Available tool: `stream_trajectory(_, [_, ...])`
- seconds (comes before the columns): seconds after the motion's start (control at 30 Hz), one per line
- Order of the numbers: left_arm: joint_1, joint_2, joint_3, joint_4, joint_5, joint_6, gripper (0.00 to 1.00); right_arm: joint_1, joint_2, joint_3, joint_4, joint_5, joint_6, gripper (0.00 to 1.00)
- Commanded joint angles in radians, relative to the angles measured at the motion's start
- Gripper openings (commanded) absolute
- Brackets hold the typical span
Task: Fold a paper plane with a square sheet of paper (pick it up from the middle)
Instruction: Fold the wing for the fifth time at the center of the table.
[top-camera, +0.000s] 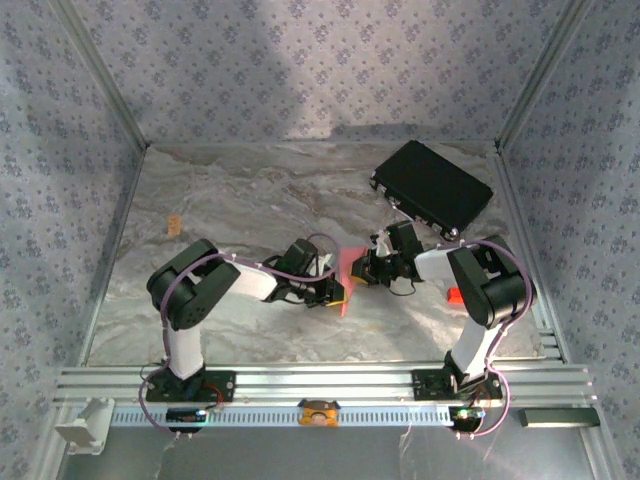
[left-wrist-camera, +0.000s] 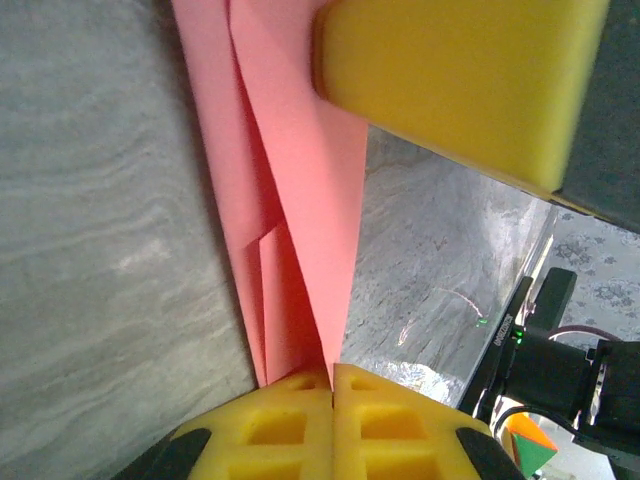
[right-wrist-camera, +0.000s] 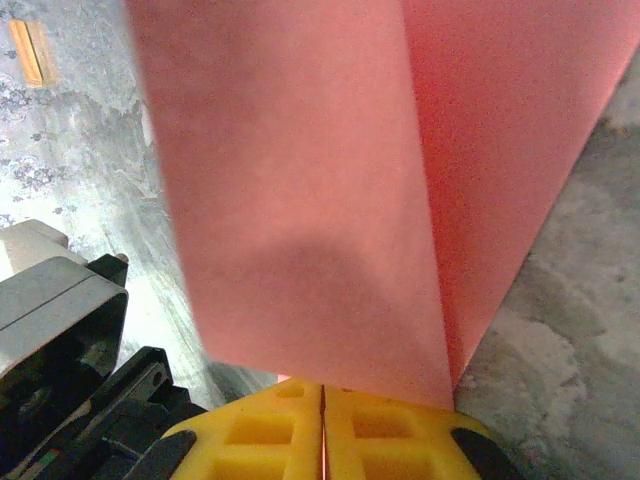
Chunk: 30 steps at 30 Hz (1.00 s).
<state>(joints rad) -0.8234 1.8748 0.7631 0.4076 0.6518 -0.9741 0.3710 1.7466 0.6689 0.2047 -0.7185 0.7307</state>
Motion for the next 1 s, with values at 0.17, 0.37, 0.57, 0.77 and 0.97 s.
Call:
stream_trajectory(0.17, [-0.034,-0.005,-0.053,-0.137,0.013,0.025,0.1,0.007,0.04,-0.008,-0.094,0.113,-0.031,0.1])
stream_trajectory(0.37, [-0.04,-0.02,-0.066,-0.146,0.008,0.026,0.08,0.007,0.039,-0.006,-0.098,0.113,-0.034,0.1])
stream_trajectory(0.57, [-0.048,-0.026,-0.077,-0.132,0.017,0.021,0.01,0.008,0.041,-0.003,-0.102,0.114,-0.034,0.1])
stream_trajectory(0.77, [-0.048,-0.038,-0.091,-0.136,0.015,0.017,0.09,0.008,0.042,-0.003,-0.106,0.117,-0.036,0.1])
stream_trajectory(0.97, [-0.049,-0.054,-0.102,-0.139,0.017,0.018,0.0,0.008,0.045,-0.002,-0.108,0.118,-0.034,0.1])
